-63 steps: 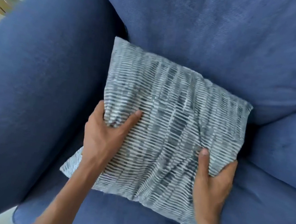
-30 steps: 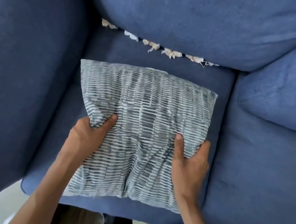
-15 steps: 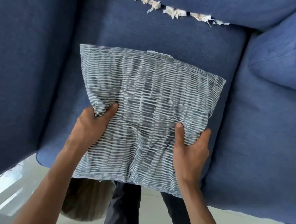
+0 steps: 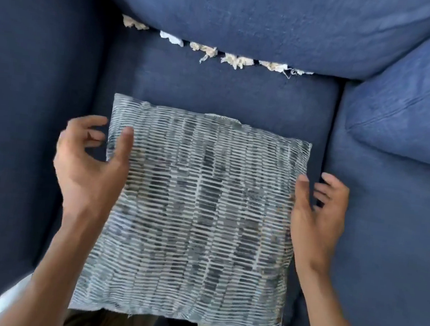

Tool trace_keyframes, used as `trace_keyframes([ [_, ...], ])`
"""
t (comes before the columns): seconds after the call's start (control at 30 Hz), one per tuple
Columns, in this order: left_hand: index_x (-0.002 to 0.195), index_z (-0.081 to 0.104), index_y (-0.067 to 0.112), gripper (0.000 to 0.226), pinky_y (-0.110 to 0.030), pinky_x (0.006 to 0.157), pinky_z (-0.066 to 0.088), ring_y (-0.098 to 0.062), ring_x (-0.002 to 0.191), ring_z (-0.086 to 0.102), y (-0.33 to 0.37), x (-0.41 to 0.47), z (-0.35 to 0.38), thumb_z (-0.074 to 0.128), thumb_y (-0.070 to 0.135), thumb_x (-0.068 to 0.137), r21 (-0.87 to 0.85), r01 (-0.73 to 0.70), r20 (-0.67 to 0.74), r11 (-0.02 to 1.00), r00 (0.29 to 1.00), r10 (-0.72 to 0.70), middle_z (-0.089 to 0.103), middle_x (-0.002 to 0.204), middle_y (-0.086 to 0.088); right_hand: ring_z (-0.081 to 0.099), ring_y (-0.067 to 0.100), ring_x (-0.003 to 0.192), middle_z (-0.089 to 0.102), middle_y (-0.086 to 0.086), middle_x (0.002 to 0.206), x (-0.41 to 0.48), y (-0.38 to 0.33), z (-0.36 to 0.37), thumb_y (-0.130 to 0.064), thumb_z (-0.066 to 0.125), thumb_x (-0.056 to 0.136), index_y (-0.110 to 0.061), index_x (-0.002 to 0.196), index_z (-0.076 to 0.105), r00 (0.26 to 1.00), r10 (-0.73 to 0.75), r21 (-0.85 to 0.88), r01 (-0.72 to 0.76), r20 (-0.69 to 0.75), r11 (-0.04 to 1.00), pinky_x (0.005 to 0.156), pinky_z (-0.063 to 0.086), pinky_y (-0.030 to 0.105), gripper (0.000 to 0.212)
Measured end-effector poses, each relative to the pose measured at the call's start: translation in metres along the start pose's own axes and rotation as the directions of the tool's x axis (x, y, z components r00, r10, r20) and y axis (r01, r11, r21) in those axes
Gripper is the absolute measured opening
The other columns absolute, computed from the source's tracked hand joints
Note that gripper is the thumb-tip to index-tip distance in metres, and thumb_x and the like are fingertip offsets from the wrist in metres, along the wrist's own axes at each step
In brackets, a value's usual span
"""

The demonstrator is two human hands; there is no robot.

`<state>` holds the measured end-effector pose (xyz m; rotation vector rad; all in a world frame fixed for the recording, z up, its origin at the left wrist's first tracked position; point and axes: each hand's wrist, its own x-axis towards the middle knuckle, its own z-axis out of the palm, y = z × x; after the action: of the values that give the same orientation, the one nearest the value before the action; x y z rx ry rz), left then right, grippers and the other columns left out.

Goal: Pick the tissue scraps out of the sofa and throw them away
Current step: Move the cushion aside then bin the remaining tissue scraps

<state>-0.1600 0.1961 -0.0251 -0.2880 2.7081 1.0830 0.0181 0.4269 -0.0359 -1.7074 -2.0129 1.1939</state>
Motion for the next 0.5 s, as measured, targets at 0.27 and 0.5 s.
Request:
trace_keyframes([
  [0.27,0.111,0.073,0.019,0.03,-0.026,0.085,0.055,-0.003,0.076,0.067,0.121,0.044,0.131,0.069,0.042,0.093,-0.06,-0.296,0.474,0.953,0.832,0.288,0.066,0.073,0.01,0.065,0.01,0.079,0.071,0.01,0.111,0.141,-0.047,0.065,-0.036,0.065,0.096,-0.011,0.128,0.063,0.998,-0.065,-0.063,0.065,0.002,0.996,0.092,0.052,0.033,0.041],
  [0.5,0.127,0.064,0.014,0.051,-0.038,0.098,0.054,-0.028,0.119,0.065,0.158,0.051,0.224,0.068,0.049,0.091,0.128,-0.235,0.485,0.964,0.862,0.146,0.069,0.124,-0.007,0.068,0.03,0.111,0.076,0.016,0.109,0.212,-0.055,0.097,-0.038,0.07,0.091,-0.01,0.13,0.067,0.997,-0.046,-0.142,0.054,0.063,0.988,0.104,0.048,0.038,0.048],
])
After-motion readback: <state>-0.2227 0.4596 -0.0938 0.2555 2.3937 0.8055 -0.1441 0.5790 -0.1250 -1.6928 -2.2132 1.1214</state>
